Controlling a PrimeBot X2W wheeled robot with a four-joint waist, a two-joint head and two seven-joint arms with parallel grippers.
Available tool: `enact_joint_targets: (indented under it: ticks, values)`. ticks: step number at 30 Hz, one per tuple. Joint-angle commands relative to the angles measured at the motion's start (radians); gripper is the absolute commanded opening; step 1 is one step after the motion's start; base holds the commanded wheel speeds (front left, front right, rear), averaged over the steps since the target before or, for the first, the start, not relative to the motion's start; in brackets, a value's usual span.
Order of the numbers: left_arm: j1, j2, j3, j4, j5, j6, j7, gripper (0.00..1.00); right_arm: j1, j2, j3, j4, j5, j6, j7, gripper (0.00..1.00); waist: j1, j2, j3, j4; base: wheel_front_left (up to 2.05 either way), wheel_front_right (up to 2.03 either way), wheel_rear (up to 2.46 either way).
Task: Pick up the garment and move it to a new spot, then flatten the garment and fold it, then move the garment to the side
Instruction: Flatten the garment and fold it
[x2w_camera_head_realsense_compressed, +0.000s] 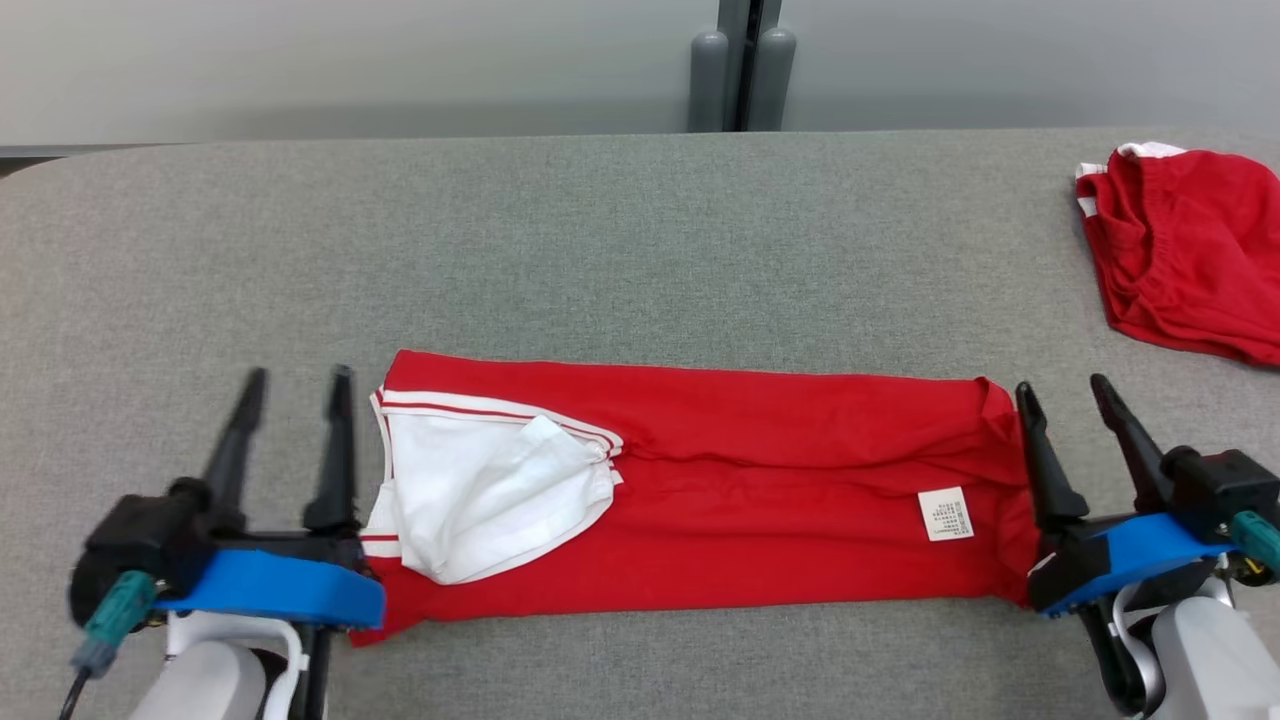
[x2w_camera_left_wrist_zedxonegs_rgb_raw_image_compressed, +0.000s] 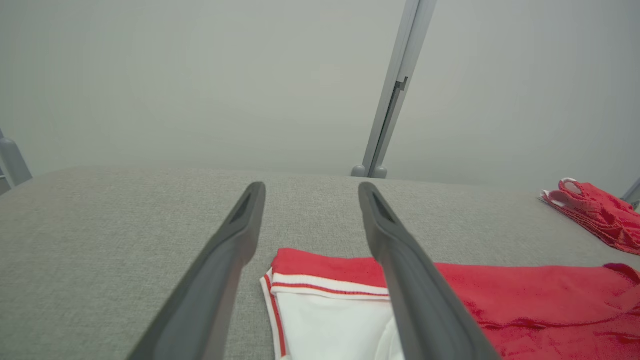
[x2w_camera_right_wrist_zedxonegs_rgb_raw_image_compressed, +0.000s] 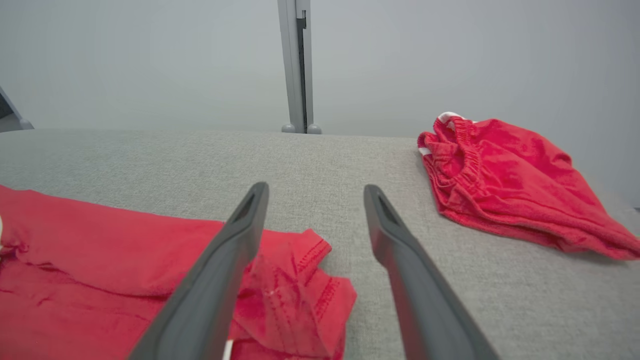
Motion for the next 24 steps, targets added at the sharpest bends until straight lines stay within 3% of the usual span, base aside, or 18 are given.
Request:
enact_joint_targets:
  ticks: [1,5,10,17,24]
  values:
    - [0.03,-0.029,0.072,-0.024,0.052,0.008,-0.004,1.0,-0.014,-0.002,-0.015,0.005,0.006,0.0,-0.002,1.0,0.0001,0.0,0.002,0.002,0.0,0.0,0.0]
    - [0.096,-0.117,0.238,-0.058,0.177,-0.005,-0.004,1.0,-0.062,0.015,-0.05,0.054,-0.004,0.0,0.029,1.0,0.0001,0.0,0.005,0.008,0.0,0.0,0.0]
    - [0.147,-0.203,0.376,-0.051,0.306,-0.041,-0.004,1.0,-0.106,0.041,-0.067,0.139,-0.009,0.0,0.068,1.0,0.0001,0.0,0.008,0.023,0.0,0.0,0.0]
    - [0.186,-0.278,0.513,-0.008,0.432,-0.091,-0.004,1.0,-0.119,0.062,-0.079,0.268,-0.012,0.0,0.107,1.0,0.0001,0.0,0.014,0.031,0.0,0.0,0.0]
    - [0.195,-0.338,0.584,0.017,0.51,-0.142,-0.004,1.0,-0.101,0.084,-0.076,0.361,-0.019,0.0,0.13,1.0,0.0001,0.0,0.017,0.029,0.0,0.0,0.0]
